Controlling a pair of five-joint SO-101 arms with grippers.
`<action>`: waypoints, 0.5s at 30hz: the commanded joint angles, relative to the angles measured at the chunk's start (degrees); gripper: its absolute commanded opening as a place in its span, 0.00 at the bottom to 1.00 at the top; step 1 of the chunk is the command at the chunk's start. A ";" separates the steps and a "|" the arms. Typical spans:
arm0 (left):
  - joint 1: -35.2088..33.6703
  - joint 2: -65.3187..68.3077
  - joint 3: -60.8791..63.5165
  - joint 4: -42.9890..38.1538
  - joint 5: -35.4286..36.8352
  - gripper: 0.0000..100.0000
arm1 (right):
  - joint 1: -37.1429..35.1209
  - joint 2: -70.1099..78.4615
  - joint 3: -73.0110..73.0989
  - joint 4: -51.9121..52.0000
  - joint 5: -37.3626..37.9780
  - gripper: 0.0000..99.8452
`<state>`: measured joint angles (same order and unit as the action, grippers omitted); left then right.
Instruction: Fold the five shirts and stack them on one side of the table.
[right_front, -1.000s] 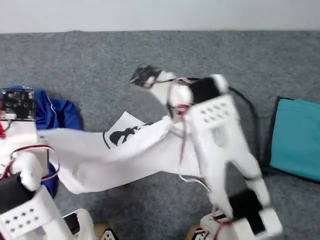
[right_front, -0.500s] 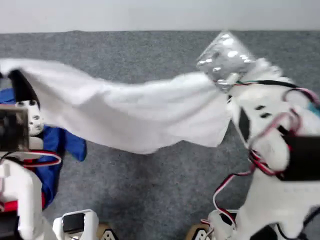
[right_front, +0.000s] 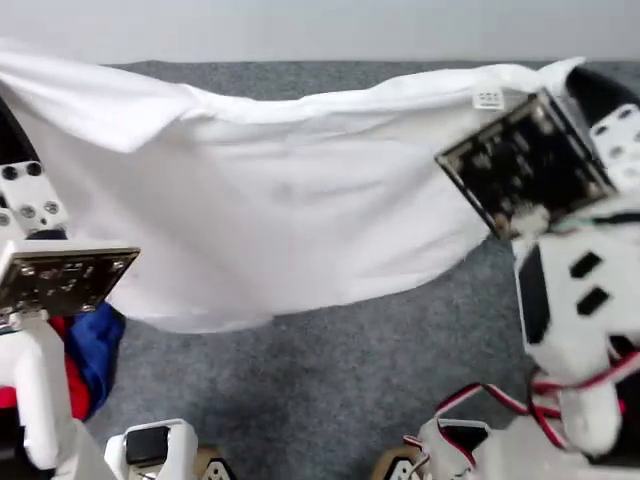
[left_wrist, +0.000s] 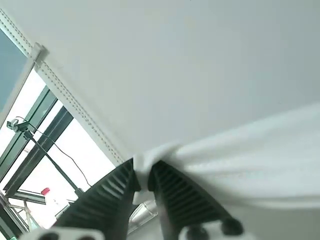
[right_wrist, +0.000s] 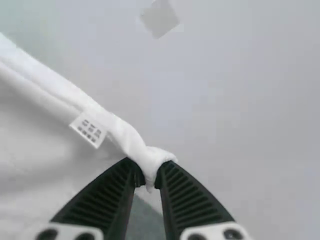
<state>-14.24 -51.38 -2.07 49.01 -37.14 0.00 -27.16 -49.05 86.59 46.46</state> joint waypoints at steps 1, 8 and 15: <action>0.44 -1.85 -1.63 3.96 -3.34 0.01 | 0.75 -0.92 -4.31 -0.66 1.58 0.01; 0.09 -9.76 -1.63 11.60 -4.13 0.00 | 9.19 -4.97 -7.91 5.49 3.96 0.01; 0.00 -18.46 -1.63 11.25 -5.54 0.00 | 12.18 -12.88 -7.56 14.20 5.01 0.01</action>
<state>-13.98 -68.00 -2.24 60.44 -41.19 11.16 -38.68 -55.38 98.64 50.07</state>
